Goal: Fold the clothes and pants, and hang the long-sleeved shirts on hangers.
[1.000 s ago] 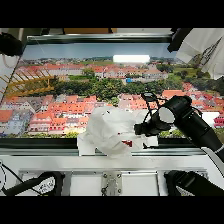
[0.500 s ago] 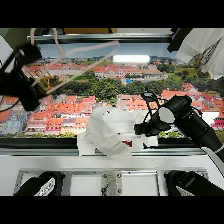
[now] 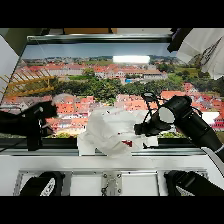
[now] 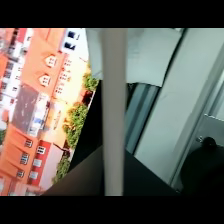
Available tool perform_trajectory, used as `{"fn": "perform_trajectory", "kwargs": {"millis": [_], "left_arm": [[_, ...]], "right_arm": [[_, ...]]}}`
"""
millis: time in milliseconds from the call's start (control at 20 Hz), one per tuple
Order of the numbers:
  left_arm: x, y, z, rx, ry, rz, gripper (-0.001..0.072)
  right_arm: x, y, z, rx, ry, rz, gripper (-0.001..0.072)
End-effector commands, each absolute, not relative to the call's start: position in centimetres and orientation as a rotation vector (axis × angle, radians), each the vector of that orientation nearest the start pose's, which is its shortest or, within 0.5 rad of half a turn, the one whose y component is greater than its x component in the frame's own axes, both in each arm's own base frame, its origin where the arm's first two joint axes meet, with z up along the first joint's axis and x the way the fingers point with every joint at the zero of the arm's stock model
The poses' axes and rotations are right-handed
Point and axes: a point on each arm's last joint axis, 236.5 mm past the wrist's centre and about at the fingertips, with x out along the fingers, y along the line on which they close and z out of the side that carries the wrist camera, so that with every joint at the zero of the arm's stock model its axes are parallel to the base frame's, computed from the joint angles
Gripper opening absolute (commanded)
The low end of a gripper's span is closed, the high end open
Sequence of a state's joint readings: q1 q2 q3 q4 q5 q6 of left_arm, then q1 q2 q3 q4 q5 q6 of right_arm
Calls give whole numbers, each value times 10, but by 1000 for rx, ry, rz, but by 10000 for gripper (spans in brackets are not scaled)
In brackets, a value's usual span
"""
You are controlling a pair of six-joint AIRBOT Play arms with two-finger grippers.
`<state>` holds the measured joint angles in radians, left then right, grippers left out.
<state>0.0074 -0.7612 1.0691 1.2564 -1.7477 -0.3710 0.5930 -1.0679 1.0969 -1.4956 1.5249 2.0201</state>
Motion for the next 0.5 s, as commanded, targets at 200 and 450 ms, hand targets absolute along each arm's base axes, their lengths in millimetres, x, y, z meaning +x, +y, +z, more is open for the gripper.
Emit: {"fn": "perform_trajectory", "kwargs": {"millis": [200,450], "left_arm": [[154,-94,97,900,1009,-1224,18],[155,-97,88,874,1058,-1272,18]], "right_arm": [[219,169,41,-32,1539,192,21],[219,169,41,-32,1539,192,21]]}}
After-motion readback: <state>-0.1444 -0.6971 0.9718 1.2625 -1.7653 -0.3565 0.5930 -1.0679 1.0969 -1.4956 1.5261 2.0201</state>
